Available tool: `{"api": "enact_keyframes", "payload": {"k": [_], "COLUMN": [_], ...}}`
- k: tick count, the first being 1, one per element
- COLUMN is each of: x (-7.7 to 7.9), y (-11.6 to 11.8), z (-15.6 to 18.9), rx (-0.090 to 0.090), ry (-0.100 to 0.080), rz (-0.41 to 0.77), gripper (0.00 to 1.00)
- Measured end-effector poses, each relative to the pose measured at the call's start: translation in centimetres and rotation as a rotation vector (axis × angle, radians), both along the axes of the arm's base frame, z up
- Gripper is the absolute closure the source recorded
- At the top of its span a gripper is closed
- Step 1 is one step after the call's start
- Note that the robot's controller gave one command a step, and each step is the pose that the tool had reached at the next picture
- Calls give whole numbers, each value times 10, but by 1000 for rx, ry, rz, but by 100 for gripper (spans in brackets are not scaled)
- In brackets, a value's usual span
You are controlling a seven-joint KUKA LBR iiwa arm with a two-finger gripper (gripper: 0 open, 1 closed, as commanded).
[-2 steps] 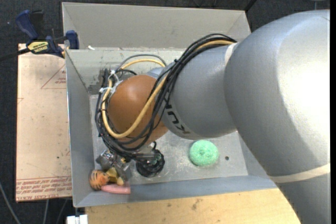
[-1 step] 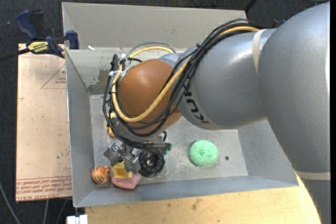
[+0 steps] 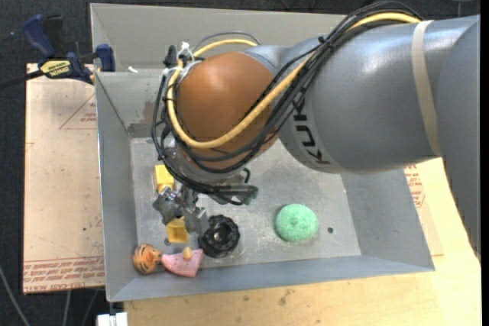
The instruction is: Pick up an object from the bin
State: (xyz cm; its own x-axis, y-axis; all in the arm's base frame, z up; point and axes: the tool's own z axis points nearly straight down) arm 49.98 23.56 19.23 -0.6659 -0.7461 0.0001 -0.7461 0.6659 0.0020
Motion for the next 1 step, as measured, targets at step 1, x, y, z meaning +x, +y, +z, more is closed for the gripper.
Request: {"api": "enact_keyframes", "payload": {"k": [1], "x": [-2], "y": [0], "z": [-13], "rx": [7], "ry": [-16], "rz": [15], "gripper": [100]}}
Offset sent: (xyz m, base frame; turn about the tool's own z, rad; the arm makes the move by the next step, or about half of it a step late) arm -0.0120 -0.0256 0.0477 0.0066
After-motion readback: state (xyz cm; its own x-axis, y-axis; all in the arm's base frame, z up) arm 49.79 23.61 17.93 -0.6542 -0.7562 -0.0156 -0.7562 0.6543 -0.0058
